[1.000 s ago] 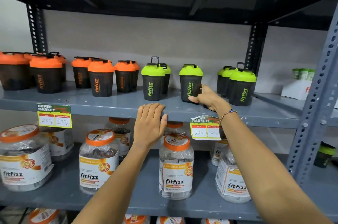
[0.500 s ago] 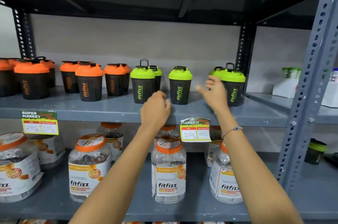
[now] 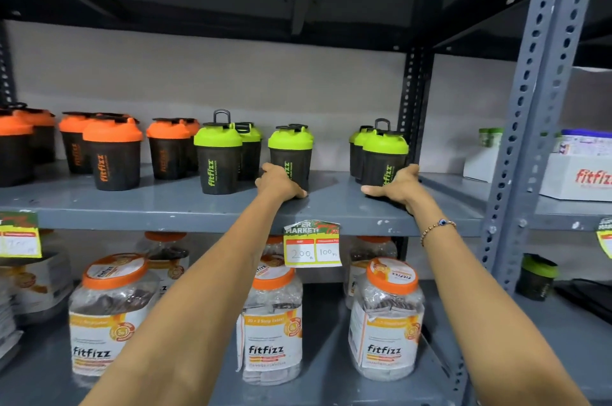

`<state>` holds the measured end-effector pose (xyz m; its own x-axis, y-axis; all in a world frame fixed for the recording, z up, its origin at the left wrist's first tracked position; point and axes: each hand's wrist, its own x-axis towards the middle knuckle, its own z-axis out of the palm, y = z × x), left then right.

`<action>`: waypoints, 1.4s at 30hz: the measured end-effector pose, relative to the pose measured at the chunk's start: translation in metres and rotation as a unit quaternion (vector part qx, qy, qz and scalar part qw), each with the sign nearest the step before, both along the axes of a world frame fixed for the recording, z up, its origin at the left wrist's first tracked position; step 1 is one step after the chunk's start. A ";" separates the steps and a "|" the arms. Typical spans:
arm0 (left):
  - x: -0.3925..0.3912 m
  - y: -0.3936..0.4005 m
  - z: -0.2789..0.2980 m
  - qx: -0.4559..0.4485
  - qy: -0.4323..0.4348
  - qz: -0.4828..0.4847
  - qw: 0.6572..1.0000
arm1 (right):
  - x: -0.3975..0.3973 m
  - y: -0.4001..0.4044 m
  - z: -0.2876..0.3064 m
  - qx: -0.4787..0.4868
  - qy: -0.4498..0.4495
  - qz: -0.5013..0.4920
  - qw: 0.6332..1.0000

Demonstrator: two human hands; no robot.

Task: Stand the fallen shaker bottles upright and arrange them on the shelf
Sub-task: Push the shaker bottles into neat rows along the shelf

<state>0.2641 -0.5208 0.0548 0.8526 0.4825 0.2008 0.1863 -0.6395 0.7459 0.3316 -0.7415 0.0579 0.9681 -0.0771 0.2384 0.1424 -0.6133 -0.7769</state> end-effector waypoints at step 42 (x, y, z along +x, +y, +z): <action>0.010 -0.007 -0.013 0.113 -0.024 -0.010 0.993 | 0.003 -0.004 -0.010 -0.012 -0.015 0.007 1.000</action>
